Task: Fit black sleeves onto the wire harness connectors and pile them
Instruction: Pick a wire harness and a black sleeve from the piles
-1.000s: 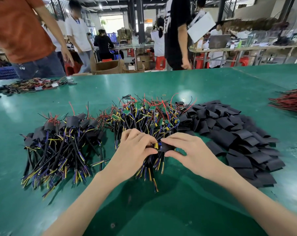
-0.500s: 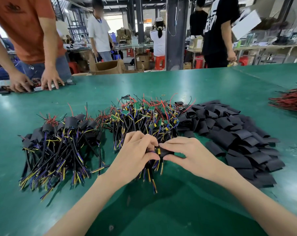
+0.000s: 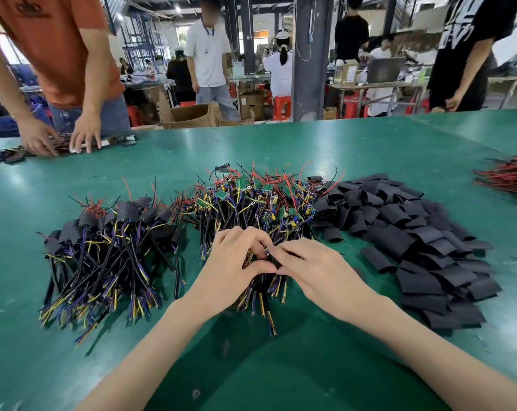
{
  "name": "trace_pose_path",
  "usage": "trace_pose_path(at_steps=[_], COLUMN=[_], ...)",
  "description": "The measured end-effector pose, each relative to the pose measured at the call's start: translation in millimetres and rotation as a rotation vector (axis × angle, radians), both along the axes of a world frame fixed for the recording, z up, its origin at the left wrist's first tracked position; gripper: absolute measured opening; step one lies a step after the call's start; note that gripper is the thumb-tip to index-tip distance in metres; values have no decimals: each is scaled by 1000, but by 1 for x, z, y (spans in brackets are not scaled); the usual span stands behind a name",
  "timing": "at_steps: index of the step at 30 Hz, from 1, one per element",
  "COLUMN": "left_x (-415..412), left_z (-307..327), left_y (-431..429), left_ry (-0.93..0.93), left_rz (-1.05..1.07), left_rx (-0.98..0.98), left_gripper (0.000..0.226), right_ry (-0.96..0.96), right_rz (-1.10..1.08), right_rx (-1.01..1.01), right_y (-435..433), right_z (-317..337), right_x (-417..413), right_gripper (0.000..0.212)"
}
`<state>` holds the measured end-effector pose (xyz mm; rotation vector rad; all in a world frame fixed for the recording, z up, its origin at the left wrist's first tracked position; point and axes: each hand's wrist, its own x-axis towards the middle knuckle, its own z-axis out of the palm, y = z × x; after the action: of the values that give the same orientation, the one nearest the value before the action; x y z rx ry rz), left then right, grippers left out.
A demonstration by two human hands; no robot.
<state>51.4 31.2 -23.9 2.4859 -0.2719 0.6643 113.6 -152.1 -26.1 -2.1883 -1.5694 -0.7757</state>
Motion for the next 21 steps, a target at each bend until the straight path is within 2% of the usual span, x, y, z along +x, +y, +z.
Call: trace_pose_path(at_steps=[12, 21], left_x=[-1, -1], left_z=[-2, -7], left_y=[6, 4], left_ry=[-92, -91], left_rz=[42, 60], left_rx=[24, 67], left_gripper=[36, 43], right_ry=[-145, -140], right_rz=[-31, -21], right_rx=[-18, -25], right_y=[12, 14], right_z=[4, 1], right_x=[6, 5], right_gripper=[33, 34])
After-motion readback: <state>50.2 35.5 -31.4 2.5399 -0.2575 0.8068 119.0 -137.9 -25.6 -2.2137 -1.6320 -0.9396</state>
